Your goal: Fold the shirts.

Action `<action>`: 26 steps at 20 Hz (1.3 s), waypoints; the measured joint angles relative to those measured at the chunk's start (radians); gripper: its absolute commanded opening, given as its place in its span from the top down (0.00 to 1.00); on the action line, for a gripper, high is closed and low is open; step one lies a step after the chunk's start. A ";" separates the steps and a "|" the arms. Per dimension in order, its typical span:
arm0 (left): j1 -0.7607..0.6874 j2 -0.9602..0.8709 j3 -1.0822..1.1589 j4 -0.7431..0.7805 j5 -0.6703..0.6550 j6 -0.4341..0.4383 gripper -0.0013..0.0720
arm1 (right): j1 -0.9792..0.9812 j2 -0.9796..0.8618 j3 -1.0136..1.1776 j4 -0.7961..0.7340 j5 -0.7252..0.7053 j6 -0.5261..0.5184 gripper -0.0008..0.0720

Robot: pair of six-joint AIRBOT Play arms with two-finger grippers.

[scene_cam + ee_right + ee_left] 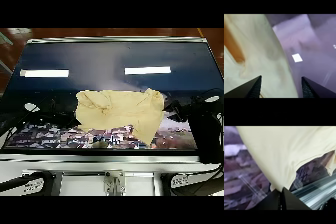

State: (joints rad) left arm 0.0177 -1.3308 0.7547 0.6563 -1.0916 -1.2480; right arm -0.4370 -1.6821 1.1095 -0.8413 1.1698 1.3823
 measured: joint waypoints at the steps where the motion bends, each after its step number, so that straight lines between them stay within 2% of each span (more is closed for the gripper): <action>1: 0.000 0.017 0.009 0.000 0.000 0.005 0.93 | 0.010 -0.021 0.000 0.035 -0.015 -0.014 0.12; 2: 0.000 0.031 0.020 0.000 -0.001 0.012 0.93 | 0.025 -0.039 0.001 0.074 -0.018 -0.027 0.13; 3: 0.000 0.042 0.035 0.000 -0.002 0.017 0.93 | 0.041 -0.056 0.001 0.103 -0.021 -0.034 0.23; 4: 0.000 0.048 0.053 0.000 -0.002 0.021 0.93 | 0.057 -0.068 0.001 0.118 -0.035 -0.037 0.60; 5: 0.000 0.055 0.076 0.001 -0.003 0.023 0.93 | 0.071 -0.080 0.001 0.119 -0.060 -0.037 0.91; 8: 0.008 0.063 0.170 0.018 -0.021 0.029 0.93 | 0.094 -0.087 0.019 0.137 -0.072 -0.055 0.91; 11: 0.014 0.071 0.327 0.123 -0.111 0.013 0.93 | 0.092 -0.014 0.085 0.170 0.031 -0.115 0.91; 16: 0.019 0.140 0.797 0.341 -0.284 -0.048 0.93 | 0.074 0.292 0.320 0.195 0.145 -0.175 0.91; 19: 0.019 0.211 1.138 0.394 -0.293 -0.064 0.93 | 0.068 0.538 0.493 0.194 0.074 -0.182 0.91; 21: 0.019 0.278 1.275 0.411 -0.238 -0.071 0.93 | 0.067 0.695 0.573 0.174 -0.024 -0.168 0.91; 24: 0.019 0.409 1.337 0.447 -0.143 -0.108 0.93 | 0.064 0.906 0.636 0.058 -0.171 -0.088 0.91; 26: 0.019 0.491 1.321 0.484 -0.110 -0.137 0.93 | 0.064 1.007 0.655 -0.041 -0.213 -0.019 0.91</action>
State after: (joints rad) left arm 0.0364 -0.8402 2.0762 1.1404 -1.2015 -1.3853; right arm -0.3725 -0.6754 1.7641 -0.8822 0.9565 1.3636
